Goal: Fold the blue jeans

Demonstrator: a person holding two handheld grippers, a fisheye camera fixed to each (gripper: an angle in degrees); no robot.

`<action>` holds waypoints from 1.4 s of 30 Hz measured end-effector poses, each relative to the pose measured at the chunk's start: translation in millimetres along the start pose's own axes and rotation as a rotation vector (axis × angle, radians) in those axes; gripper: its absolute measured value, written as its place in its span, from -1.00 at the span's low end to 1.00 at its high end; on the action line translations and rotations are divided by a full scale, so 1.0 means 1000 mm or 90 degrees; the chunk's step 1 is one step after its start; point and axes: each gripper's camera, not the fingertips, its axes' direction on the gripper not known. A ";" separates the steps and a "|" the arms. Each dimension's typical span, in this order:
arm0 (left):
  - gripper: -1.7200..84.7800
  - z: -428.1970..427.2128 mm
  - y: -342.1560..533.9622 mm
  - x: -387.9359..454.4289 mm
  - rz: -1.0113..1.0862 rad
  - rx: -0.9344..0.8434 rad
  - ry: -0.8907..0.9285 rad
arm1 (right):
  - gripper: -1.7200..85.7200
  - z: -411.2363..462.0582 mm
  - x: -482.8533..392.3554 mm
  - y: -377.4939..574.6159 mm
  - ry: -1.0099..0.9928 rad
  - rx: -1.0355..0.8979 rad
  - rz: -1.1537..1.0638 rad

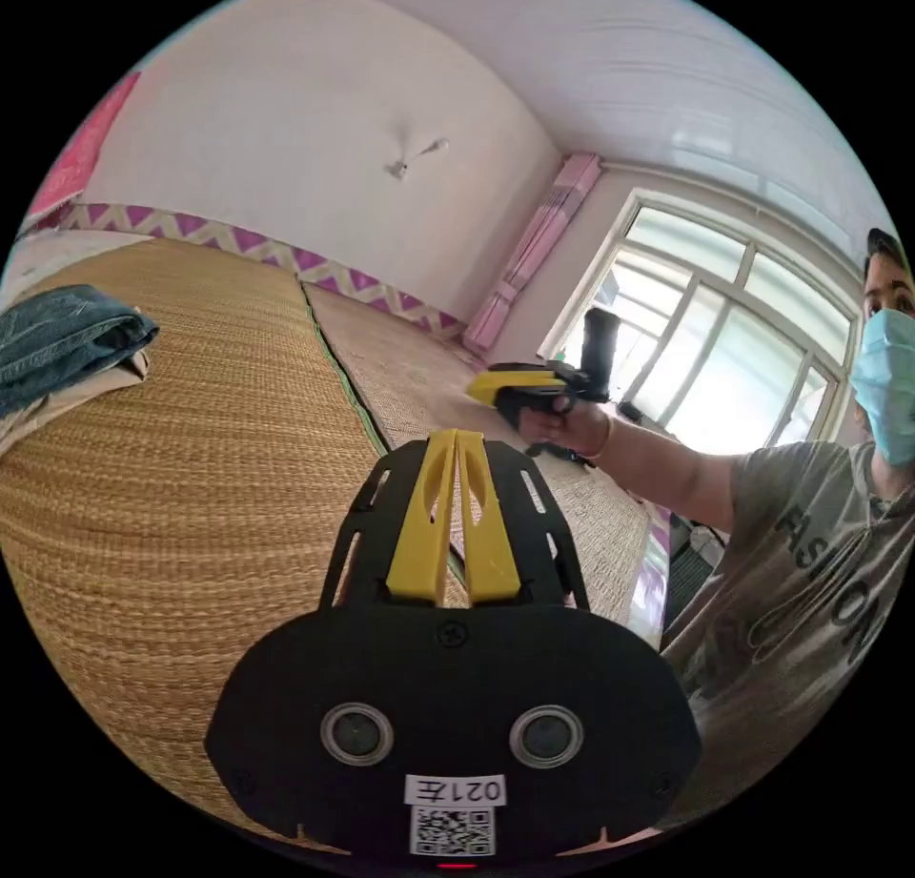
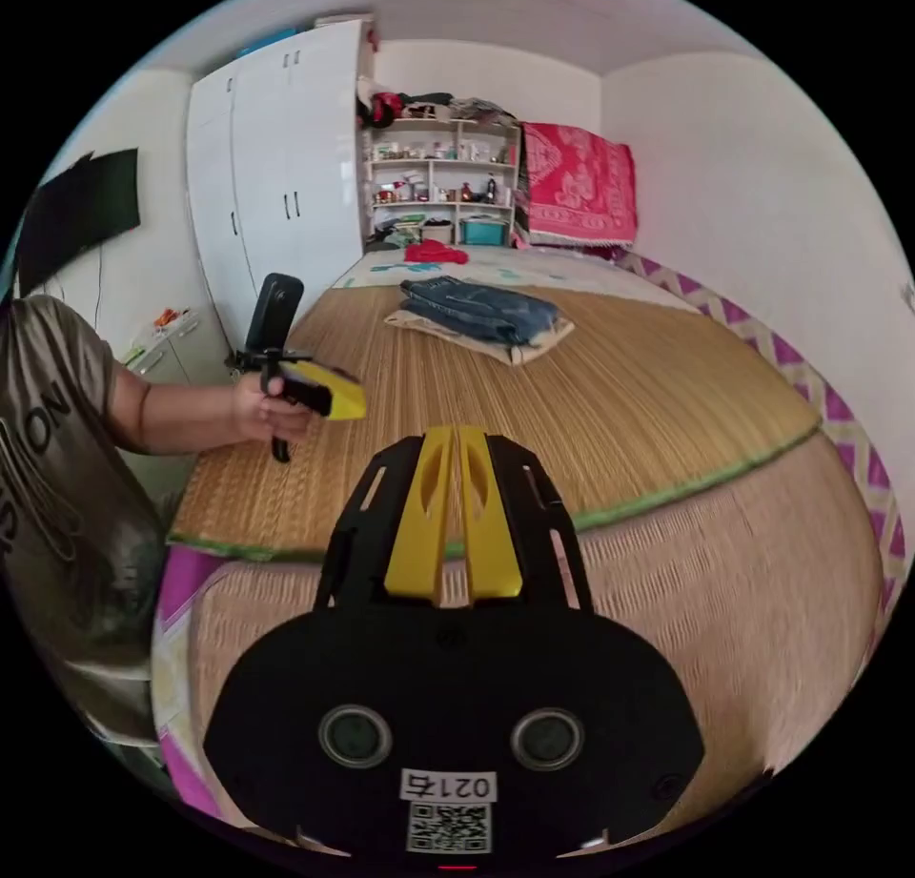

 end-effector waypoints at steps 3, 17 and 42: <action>-0.98 -0.013 0.031 -0.029 -0.056 0.054 0.115 | -0.84 0.062 0.003 -0.070 -0.033 -0.002 -0.039; -0.98 -0.038 0.119 0.004 0.033 0.161 0.227 | -0.67 0.281 -0.075 -0.337 0.022 -0.105 -0.342; -0.98 -0.102 0.225 -0.011 0.057 0.372 0.266 | -0.92 0.177 -0.067 -0.448 0.036 -0.044 -0.105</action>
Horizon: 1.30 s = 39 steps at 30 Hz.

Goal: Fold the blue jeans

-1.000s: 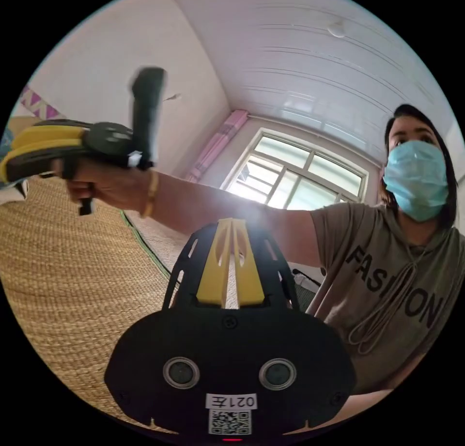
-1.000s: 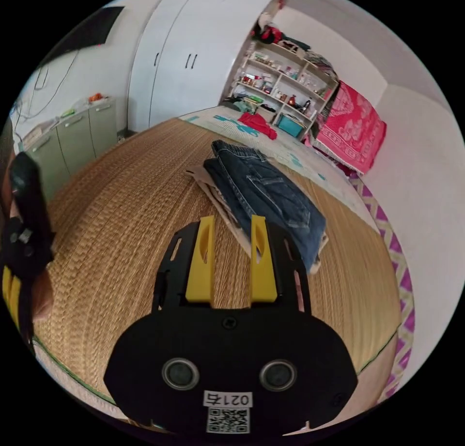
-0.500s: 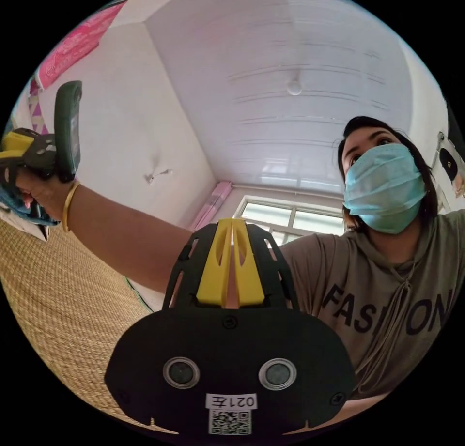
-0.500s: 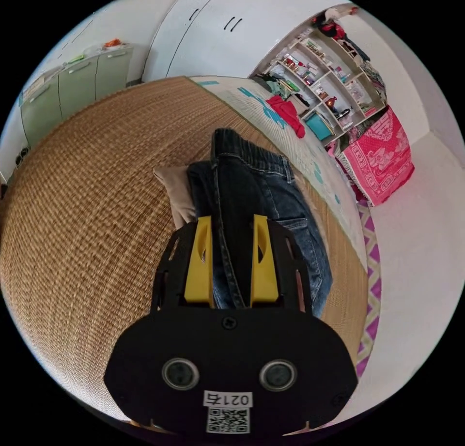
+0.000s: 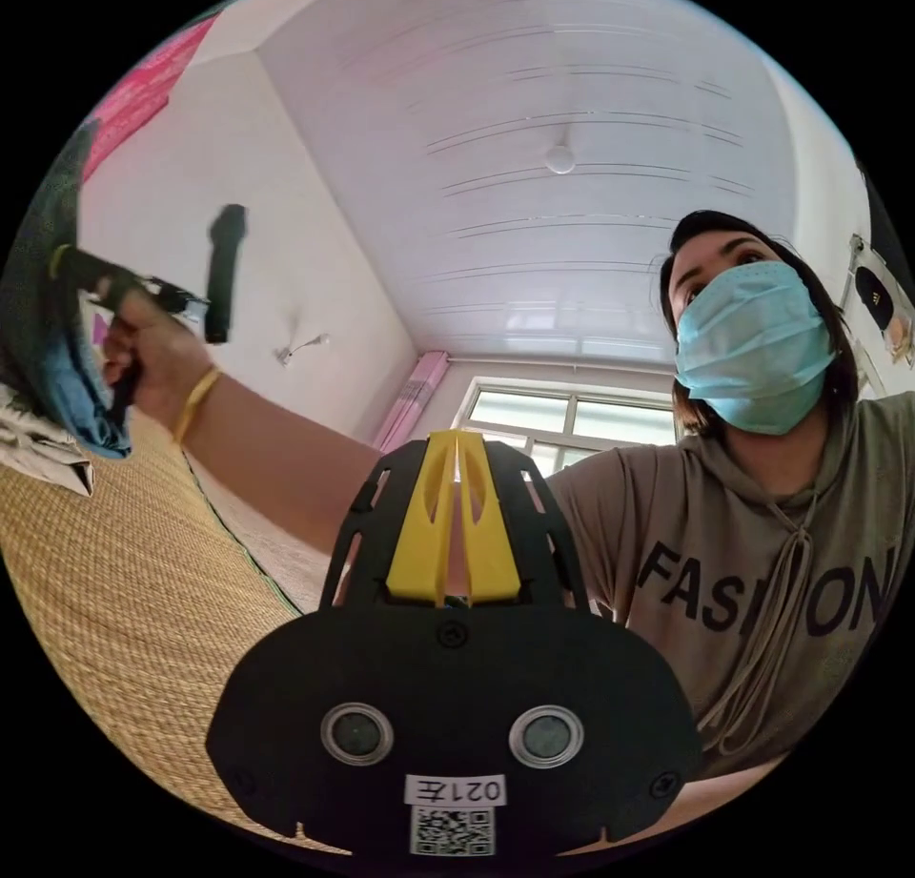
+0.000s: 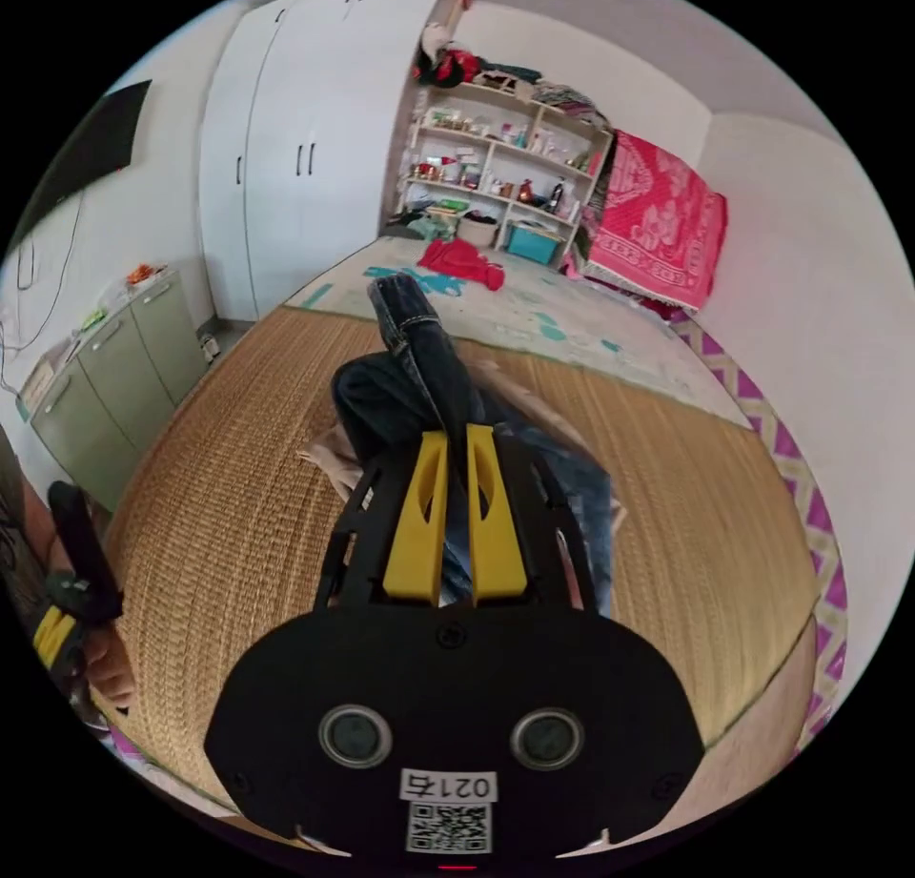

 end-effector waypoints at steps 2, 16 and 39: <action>-0.98 -0.001 0.001 -0.002 -0.001 -0.003 -0.009 | -0.92 -0.059 0.002 0.015 0.048 -0.012 -0.006; -0.98 0.042 -0.007 -0.021 -0.059 -0.121 -0.072 | -0.94 -0.235 -0.226 0.239 0.231 -0.243 0.017; -0.98 0.051 -0.098 0.068 -0.206 -0.259 -0.313 | -0.69 -0.145 -0.400 0.368 0.203 -0.226 0.030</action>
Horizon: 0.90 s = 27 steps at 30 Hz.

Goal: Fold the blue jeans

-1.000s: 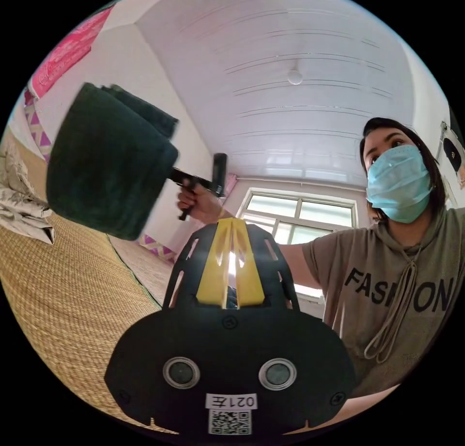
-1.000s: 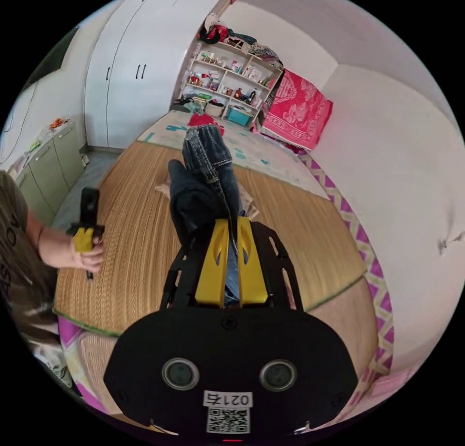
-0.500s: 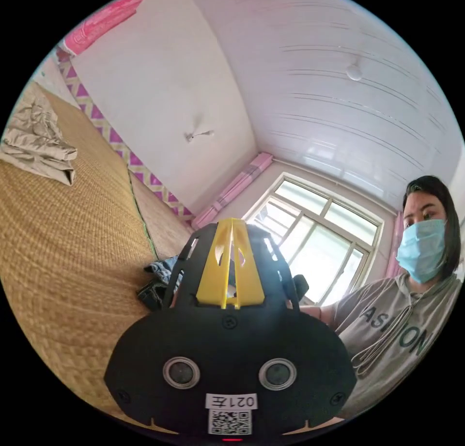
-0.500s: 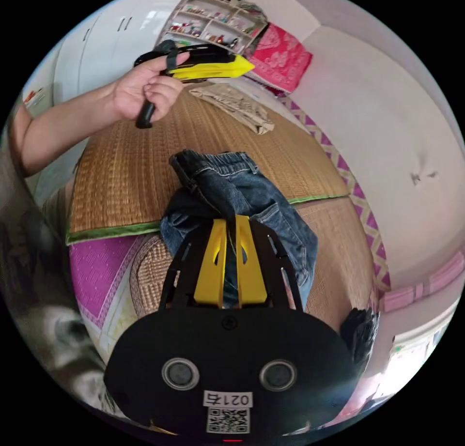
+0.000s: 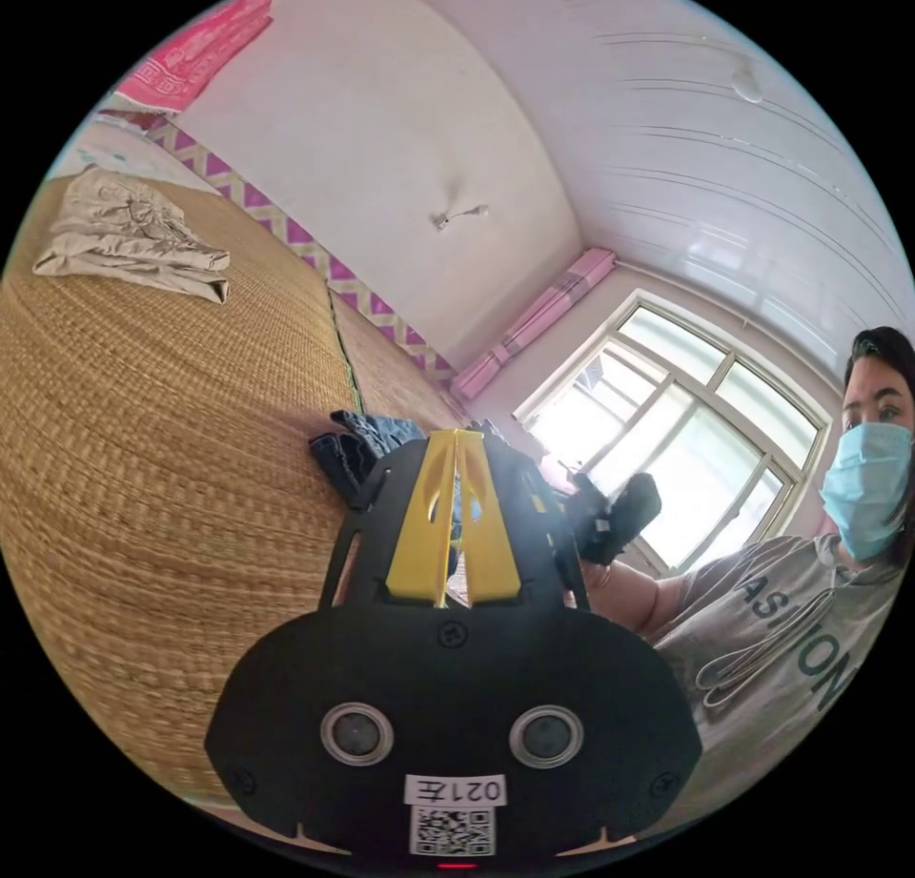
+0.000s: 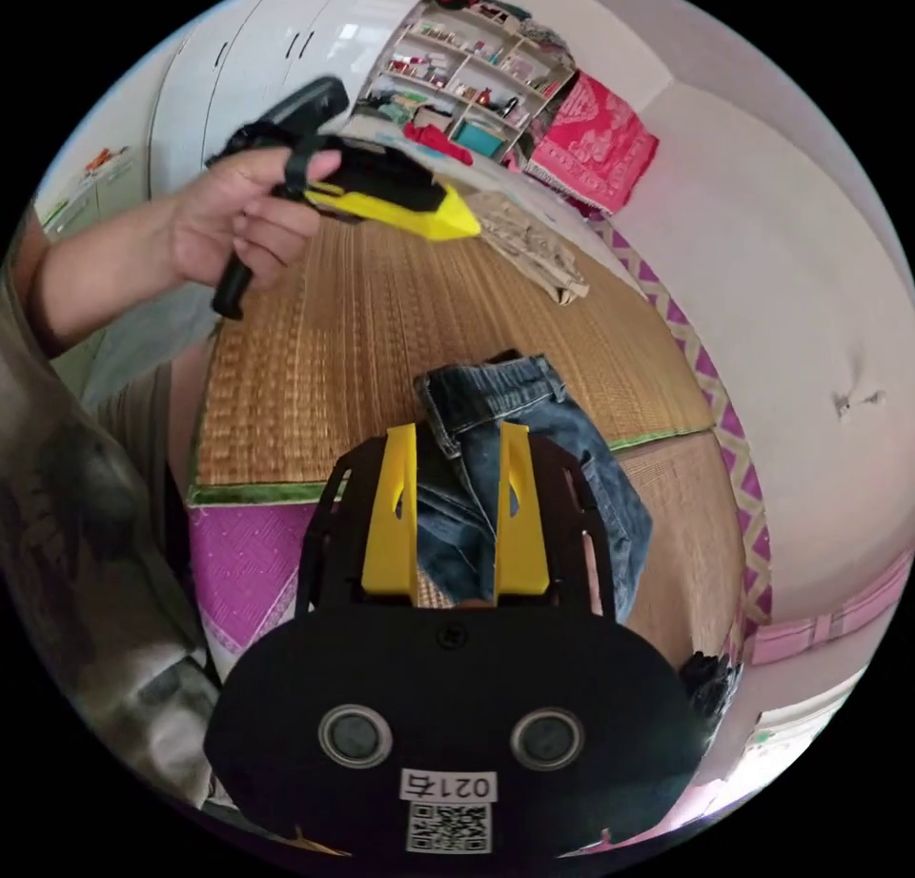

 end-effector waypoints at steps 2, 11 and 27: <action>-0.98 -0.003 -0.009 0.007 -0.006 -0.010 -0.009 | -0.73 0.014 0.004 0.012 0.020 0.021 0.036; -0.88 0.046 -0.075 0.064 0.006 -0.135 -0.089 | -0.84 -0.069 0.199 0.195 -0.043 0.285 0.552; -0.95 0.263 -0.237 0.168 0.261 -0.551 -0.351 | -0.85 -0.040 0.273 0.626 -0.001 0.101 1.035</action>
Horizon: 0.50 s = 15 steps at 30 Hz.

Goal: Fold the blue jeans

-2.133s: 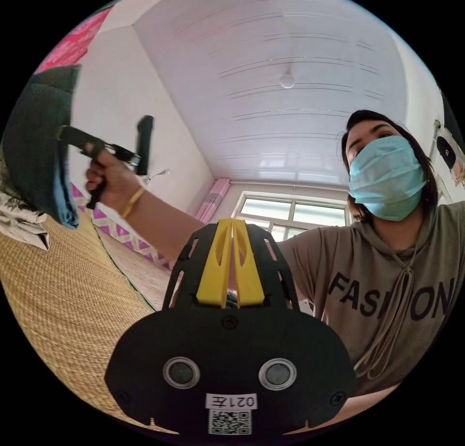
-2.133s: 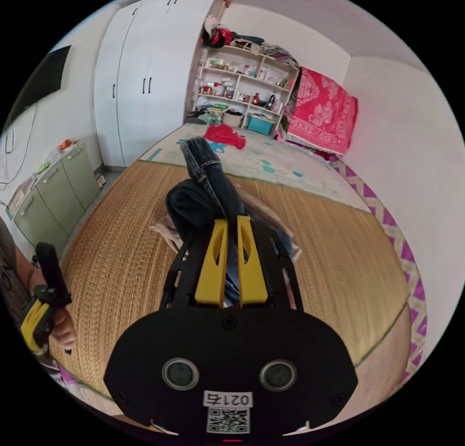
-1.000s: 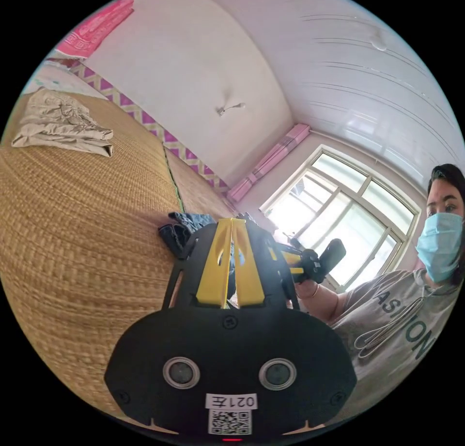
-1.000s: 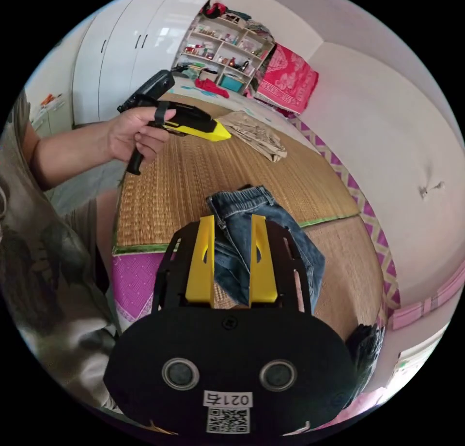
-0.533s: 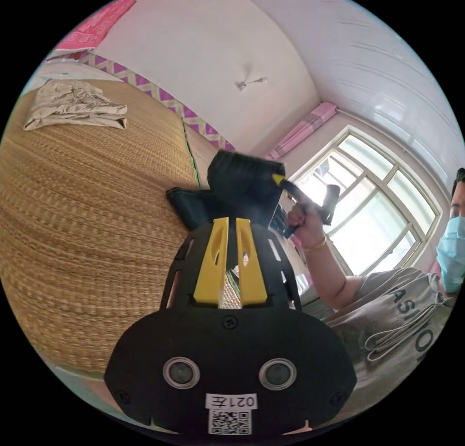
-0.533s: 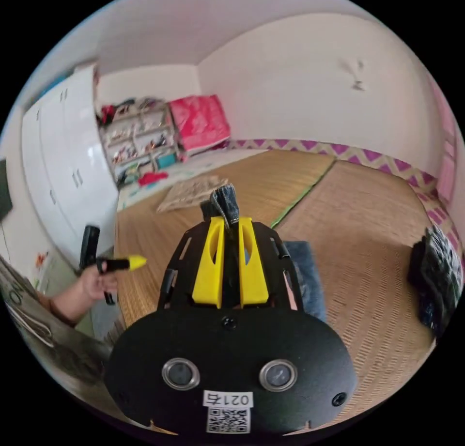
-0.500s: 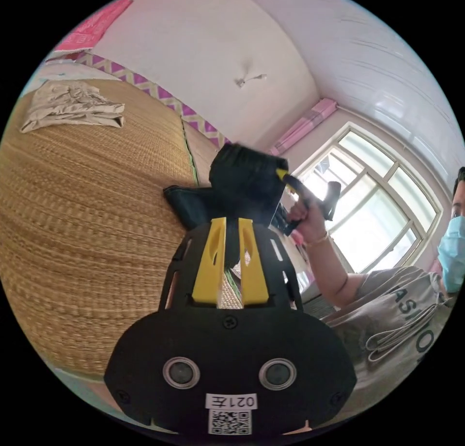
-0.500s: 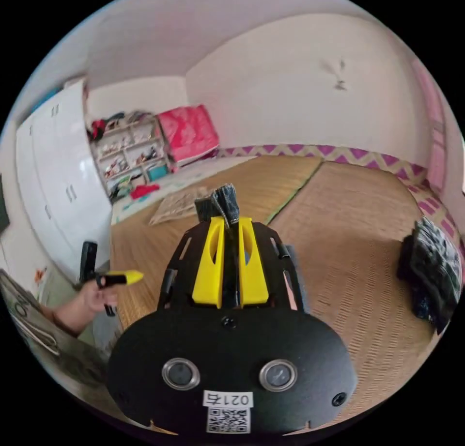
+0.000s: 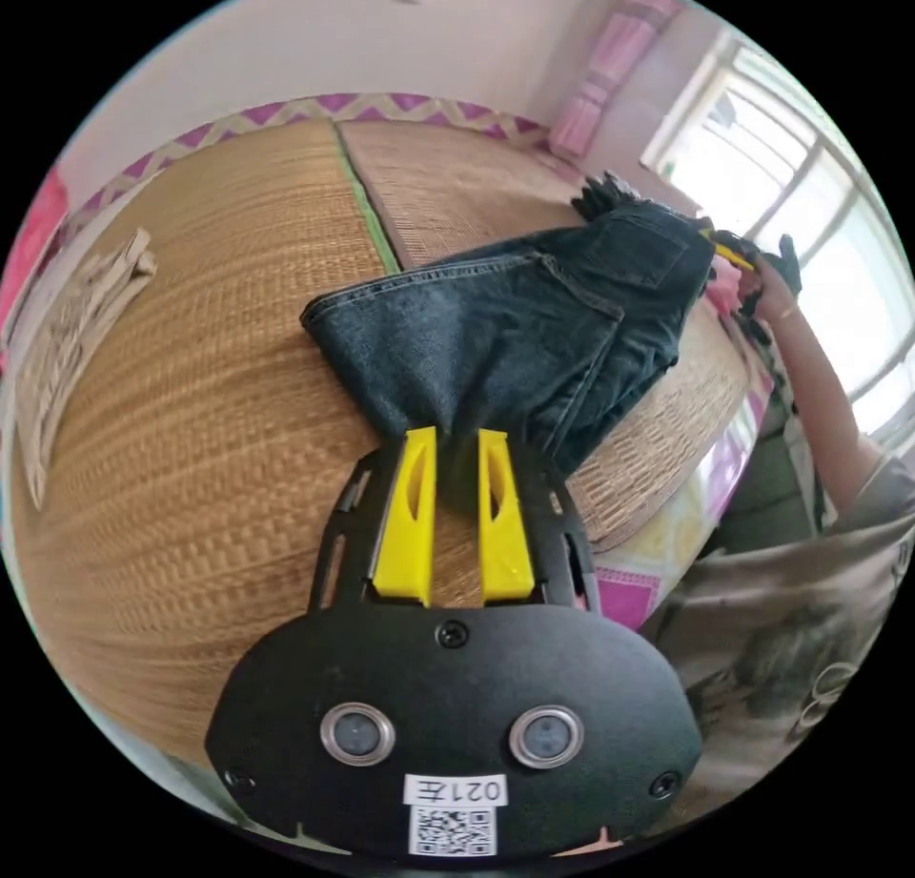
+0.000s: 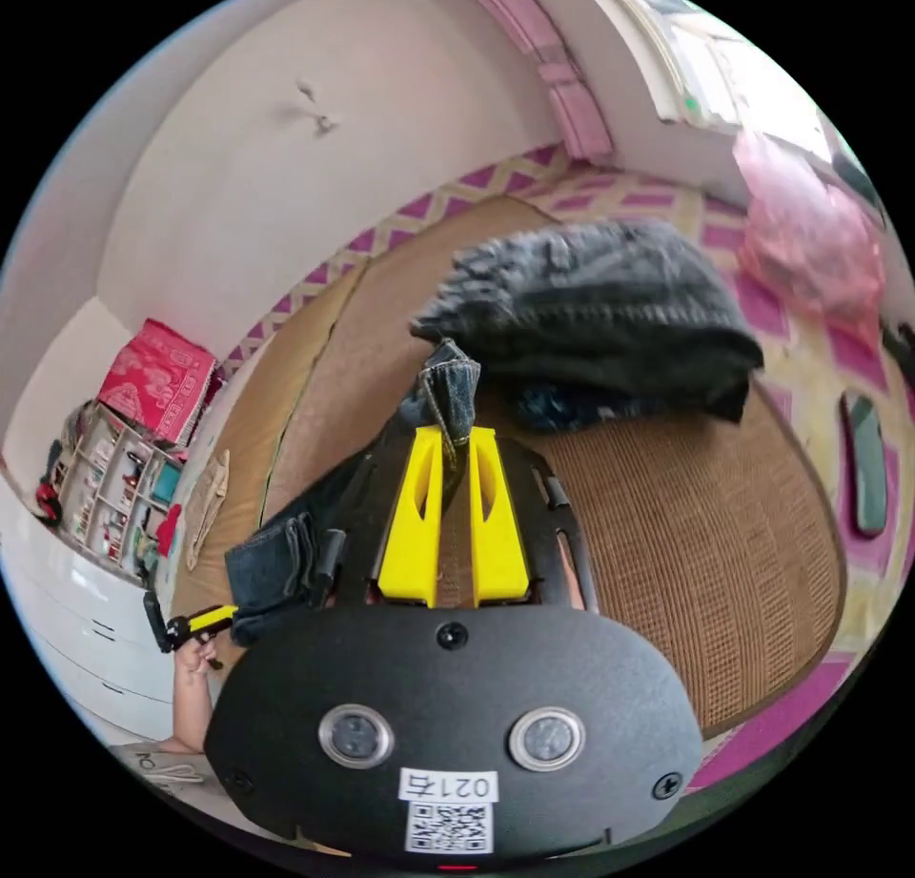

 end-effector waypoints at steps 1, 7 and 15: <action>-0.96 -0.009 -0.019 0.000 0.037 -0.023 -0.020 | -0.85 0.003 0.030 0.012 -0.038 -0.007 0.034; -0.98 -0.052 -0.095 -0.030 0.144 -0.058 -0.172 | -0.85 0.004 0.104 0.060 -0.165 0.001 0.080; -0.97 -0.125 -0.083 -0.116 -0.001 0.104 0.121 | -0.81 0.016 0.175 0.130 -0.208 0.008 0.157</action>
